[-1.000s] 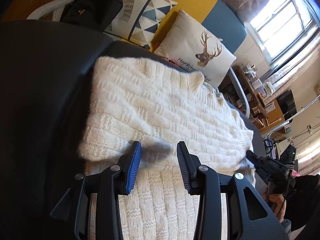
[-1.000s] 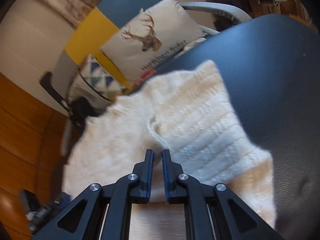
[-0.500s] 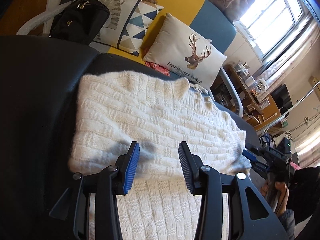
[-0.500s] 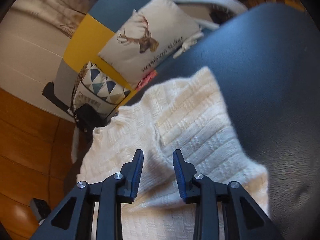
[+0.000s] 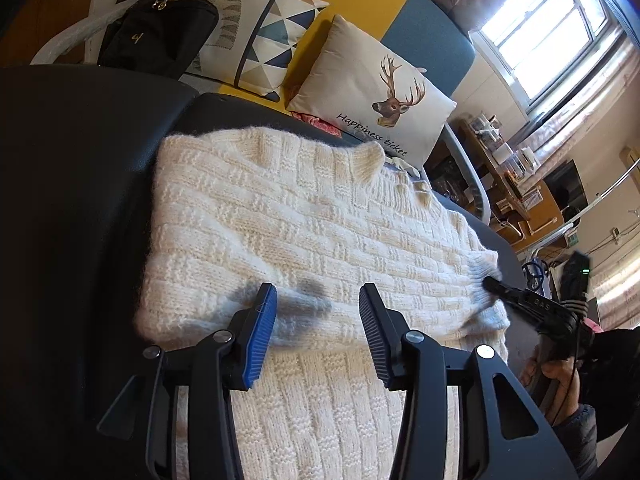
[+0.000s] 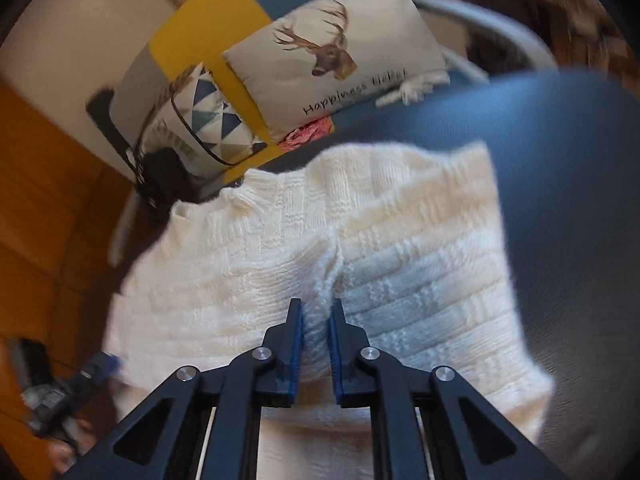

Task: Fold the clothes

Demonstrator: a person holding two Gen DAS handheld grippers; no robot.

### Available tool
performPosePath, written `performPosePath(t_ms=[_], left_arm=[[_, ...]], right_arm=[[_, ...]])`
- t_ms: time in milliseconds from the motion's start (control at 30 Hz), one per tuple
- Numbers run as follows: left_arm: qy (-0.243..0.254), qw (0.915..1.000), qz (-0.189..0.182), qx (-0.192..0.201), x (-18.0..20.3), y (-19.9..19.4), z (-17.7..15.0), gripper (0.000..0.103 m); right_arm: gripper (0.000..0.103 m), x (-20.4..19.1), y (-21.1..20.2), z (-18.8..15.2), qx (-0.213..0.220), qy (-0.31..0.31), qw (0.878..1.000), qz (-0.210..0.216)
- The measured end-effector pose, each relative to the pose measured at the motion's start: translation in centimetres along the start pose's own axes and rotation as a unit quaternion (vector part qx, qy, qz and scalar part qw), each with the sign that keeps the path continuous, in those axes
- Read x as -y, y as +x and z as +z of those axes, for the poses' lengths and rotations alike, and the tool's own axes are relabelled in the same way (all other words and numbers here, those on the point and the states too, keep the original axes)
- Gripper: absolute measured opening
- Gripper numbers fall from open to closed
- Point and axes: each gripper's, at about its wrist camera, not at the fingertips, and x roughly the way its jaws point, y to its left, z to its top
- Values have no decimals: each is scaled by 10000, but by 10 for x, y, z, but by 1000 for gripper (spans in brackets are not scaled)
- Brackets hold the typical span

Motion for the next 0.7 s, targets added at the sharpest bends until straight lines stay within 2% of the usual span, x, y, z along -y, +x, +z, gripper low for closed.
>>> performPosePath(t_ms=[100,133,233,333,400,467,600,700], left_arm=[[-6,10000,-2,-24,-2,2,1,46],[-22,10000,-1,-35,-3,3,1,46],[6,10000,-92,34,-1,-2,3,46],[136,9995,-192,212,2,-10,10,46],[225,9993,-135,260,3,-11,17,46],[268,9991,-83,306,3,-8,24,46],[401,9987,151,273,4,4,37,46],[655,9961,531,254,4,13,42,46]], right_arm=[[10,-28,-2,-8,104,-931,9921,-835],[10,-28,2,-10,22,-984,9912,-886],[10,-12,17,-12,-215,-681,9941,-822],[21,10,4,-9,-50,84,9987,-494],[21,15,-12,-4,253,327,9981,-465],[26,4,-28,0,534,177,9979,-326],[25,-38,-16,7,238,-363,9988,234],[25,-54,14,3,-162,-606,9980,-43]])
